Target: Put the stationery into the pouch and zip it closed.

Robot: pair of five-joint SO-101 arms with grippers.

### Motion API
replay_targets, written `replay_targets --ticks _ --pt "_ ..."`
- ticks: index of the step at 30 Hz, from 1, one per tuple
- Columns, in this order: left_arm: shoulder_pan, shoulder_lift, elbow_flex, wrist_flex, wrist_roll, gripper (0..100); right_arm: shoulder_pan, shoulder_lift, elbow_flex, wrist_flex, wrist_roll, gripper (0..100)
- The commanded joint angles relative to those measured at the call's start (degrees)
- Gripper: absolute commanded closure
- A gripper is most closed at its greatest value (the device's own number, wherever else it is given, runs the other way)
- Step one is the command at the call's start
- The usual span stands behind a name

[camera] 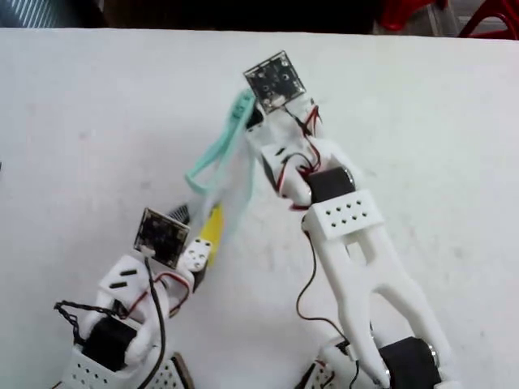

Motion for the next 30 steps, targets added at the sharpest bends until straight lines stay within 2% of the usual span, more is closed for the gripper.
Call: replay_targets --ticks 1,8,12,15,20,25,27,30 --pt "0.9 -0.5 -1.5 -1.9 -0.9 98 -0.4 -0.7 -1.4 -5.4 -0.5 76.9" --pt "0.9 -0.5 -1.5 -1.8 -0.9 98 0.0 -1.7 -0.8 -6.2 -0.5 76.9" --pt "0.8 -0.5 -1.7 -1.8 -1.0 98 -0.1 -7.8 0.8 -3.2 -0.1 76.9" --pt "0.9 -0.5 -1.9 -2.1 -5.3 98 -0.7 -14.9 2.7 1.7 1.1 76.9" --pt "0.7 -0.5 -3.3 -1.6 -16.5 98 -0.8 -25.9 5.1 13.6 15.9 76.9" --pt "0.8 -0.5 -7.6 5.8 -23.8 98 -0.4 -29.7 5.6 28.5 28.8 76.9" --pt "0.8 -0.5 -8.0 7.2 -25.7 98 -0.4 -29.8 5.6 31.8 31.1 76.9" --pt "0.8 -0.5 -7.8 7.6 -25.5 98 0.7 -30.2 5.6 32.5 29.1 76.9"
